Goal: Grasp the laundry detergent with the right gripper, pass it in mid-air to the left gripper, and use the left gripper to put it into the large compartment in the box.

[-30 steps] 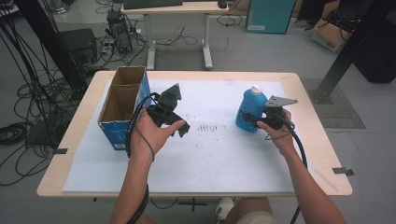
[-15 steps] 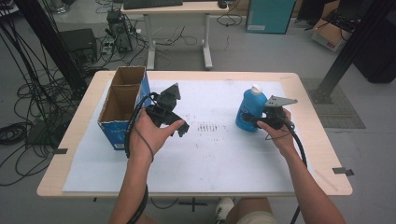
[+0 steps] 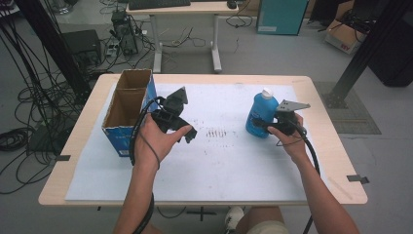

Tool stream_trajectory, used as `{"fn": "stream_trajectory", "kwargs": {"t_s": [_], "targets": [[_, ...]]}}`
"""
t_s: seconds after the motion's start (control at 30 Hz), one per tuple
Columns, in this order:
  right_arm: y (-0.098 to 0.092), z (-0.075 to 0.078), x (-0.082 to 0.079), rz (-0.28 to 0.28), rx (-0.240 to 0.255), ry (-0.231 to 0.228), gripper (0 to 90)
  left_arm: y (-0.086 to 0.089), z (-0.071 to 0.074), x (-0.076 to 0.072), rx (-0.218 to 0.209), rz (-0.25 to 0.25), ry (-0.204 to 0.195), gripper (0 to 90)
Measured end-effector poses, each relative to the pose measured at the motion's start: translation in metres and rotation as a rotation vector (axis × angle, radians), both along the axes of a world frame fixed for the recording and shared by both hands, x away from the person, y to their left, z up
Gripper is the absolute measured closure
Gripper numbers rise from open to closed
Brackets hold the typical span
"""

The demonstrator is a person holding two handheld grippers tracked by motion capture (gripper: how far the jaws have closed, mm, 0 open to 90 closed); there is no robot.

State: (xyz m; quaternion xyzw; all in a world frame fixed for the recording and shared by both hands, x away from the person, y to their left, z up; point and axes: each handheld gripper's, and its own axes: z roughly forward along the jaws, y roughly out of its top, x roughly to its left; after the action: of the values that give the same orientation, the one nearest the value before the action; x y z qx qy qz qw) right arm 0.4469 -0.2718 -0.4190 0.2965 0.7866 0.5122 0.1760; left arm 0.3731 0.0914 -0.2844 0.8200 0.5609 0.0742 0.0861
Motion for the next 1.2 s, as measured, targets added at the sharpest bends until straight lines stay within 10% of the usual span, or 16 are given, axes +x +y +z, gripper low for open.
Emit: {"fn": "stream_trajectory", "kwargs": {"t_s": [1.2], "targets": [[-0.0005, -0.0003, 0.0000, 0.000, 0.006, 0.001, 43.0, 0.0024, 0.0029, -0.0022, -0.002, 0.007, -0.013, 5.3]]}}
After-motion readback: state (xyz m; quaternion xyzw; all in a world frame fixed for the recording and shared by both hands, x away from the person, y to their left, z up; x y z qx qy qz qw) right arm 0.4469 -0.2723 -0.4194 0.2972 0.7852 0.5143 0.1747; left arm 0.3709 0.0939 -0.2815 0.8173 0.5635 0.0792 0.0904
